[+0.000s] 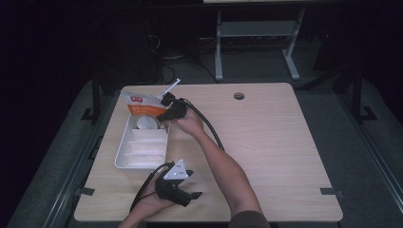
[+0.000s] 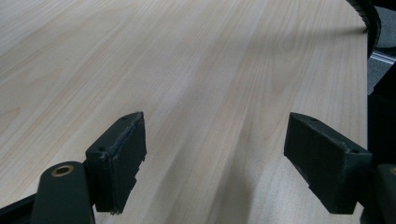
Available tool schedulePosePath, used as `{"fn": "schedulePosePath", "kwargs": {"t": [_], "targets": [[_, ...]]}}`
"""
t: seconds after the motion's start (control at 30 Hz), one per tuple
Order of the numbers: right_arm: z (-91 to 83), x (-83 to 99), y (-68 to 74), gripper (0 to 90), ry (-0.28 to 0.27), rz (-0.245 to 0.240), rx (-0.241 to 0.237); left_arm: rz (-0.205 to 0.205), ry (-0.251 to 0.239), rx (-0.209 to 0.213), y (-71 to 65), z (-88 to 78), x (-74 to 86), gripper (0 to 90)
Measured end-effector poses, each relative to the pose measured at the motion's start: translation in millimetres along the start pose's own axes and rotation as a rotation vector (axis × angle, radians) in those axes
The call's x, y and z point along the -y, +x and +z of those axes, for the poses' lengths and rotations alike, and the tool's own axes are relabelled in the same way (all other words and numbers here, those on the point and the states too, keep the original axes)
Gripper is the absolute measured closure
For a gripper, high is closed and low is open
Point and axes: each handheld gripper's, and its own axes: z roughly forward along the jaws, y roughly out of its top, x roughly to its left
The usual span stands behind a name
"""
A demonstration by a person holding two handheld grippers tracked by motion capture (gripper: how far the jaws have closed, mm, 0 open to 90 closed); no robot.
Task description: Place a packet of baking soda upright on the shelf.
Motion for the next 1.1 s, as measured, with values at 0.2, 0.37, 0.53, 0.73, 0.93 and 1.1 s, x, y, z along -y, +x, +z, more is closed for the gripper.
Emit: {"fn": "schedulePosePath", "kwargs": {"t": [0.2,0.37,0.53,0.73,0.93,1.1], "targets": [[-1.9,-0.5,0.9,85.0,-0.006,-0.001,0.000,-0.004,-0.004,0.000,0.1,-0.4,-0.1,20.6],[-6.2,-0.2,0.4,83.2,-0.013,0.004,-0.011,-0.005,-0.008,0.000,0.2,-0.8,-0.4,20.6],[-16.8,2.4,0.8,81.6,-0.038,0.012,-0.010,-0.006,-0.009,-0.001,0.8,-1.3,-0.2,20.6],[-26.2,7.0,0.9,79.8,-0.044,0.014,-0.017,-0.015,-0.023,0.014,-0.1,-1.9,-1.2,20.5],[-42.5,12.2,2.1,78.2,-0.054,0.014,-0.031,-0.009,-0.012,0.009,-0.1,-0.7,-1.0,20.6],[-54.8,18.2,3.7,77.2,-0.065,0.013,-0.028,-0.021,-0.016,0.003,2.5,-2.2,0.0,20.6]]}}
